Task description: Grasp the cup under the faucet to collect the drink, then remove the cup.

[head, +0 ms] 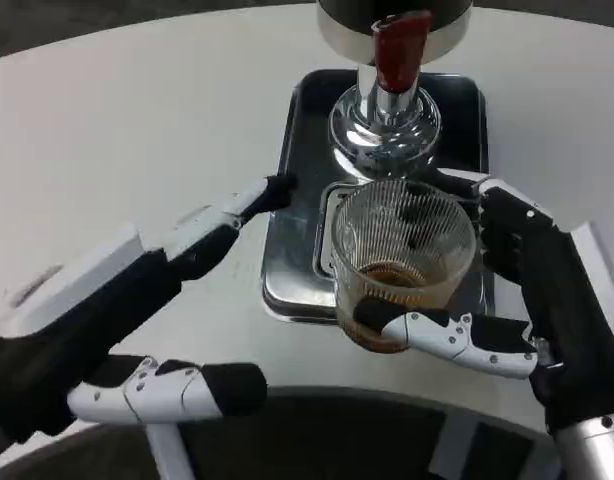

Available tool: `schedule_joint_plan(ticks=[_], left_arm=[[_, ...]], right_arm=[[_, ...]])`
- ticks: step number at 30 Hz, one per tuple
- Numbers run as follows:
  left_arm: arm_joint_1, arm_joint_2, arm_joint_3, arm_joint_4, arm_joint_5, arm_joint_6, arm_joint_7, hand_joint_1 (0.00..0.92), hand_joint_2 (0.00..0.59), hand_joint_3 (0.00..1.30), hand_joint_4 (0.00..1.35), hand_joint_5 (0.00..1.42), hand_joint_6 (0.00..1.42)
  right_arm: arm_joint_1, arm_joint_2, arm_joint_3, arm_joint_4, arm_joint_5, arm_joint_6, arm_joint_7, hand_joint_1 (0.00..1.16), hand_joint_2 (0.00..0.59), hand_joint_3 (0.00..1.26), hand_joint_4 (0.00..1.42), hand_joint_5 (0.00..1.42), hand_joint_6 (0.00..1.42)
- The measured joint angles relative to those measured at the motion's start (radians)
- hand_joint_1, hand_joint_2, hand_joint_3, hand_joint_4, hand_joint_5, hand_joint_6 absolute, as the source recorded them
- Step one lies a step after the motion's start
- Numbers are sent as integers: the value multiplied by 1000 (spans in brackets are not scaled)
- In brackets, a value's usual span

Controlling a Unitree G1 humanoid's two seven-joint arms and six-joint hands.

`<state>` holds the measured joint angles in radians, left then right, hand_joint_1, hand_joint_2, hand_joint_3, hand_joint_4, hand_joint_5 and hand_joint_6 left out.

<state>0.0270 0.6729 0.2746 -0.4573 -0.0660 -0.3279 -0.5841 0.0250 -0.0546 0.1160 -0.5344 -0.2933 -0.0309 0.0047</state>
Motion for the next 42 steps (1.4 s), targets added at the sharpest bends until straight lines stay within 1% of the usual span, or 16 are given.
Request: schedule_joint_plan(ticks=[5, 6, 9, 11, 13, 16, 24, 28, 35, 42], left_arm=[[75, 49, 60, -16, 18, -144, -33, 0, 38, 0, 0, 0, 0], [80, 54, 64, -17, 24, -155, -33, 0, 39, 0, 0, 0, 0], [110, 66, 81, -13, 32, -224, -40, 0, 42, 0, 0, 0, 0], [123, 71, 92, -7, 33, -249, -42, 0, 43, 0, 0, 0, 0], [141, 85, 111, 1, 34, -286, -49, 0, 44, 0, 0, 0, 0], [164, 103, 124, 7, 35, -336, -58, 0, 45, 0, 0, 0, 0], [204, 141, 150, 16, 35, -413, -78, 0, 45, 0, 0, 0, 0], [239, 173, 185, 16, 23, -444, -94, 0, 46, 0, 0, 0, 0], [267, 197, 228, 14, -19, -459, -107, 0, 46, 0, 0, 0, 0], [279, 211, 249, 13, -42, -462, -117, 0, 46, 0, 0, 0, 0]], right_arm=[[24, -16, 2, -64, 20, 32, 45, 983, 159, 491, 636, 738, 689], [25, -18, 2, -66, 22, 33, 47, 983, 159, 491, 636, 738, 689], [44, -31, 2, -100, 38, 57, 68, 983, 161, 492, 636, 738, 689], [51, -35, 1, -116, 48, 67, 76, 981, 163, 494, 636, 738, 689], [68, -41, -5, -144, 62, 79, 91, 980, 165, 495, 636, 738, 689], [85, -51, -17, -179, 85, 102, 110, 978, 166, 496, 636, 738, 689], [121, -84, -34, -269, 139, 174, 161, 976, 168, 497, 636, 738, 689], [140, -112, -60, -319, 173, 215, 188, 976, 168, 497, 636, 738, 689], [145, -134, -103, -384, 214, 268, 209, 976, 168, 497, 636, 738, 689], [157, -153, -118, -414, 235, 302, 216, 976, 168, 497, 636, 738, 689]])
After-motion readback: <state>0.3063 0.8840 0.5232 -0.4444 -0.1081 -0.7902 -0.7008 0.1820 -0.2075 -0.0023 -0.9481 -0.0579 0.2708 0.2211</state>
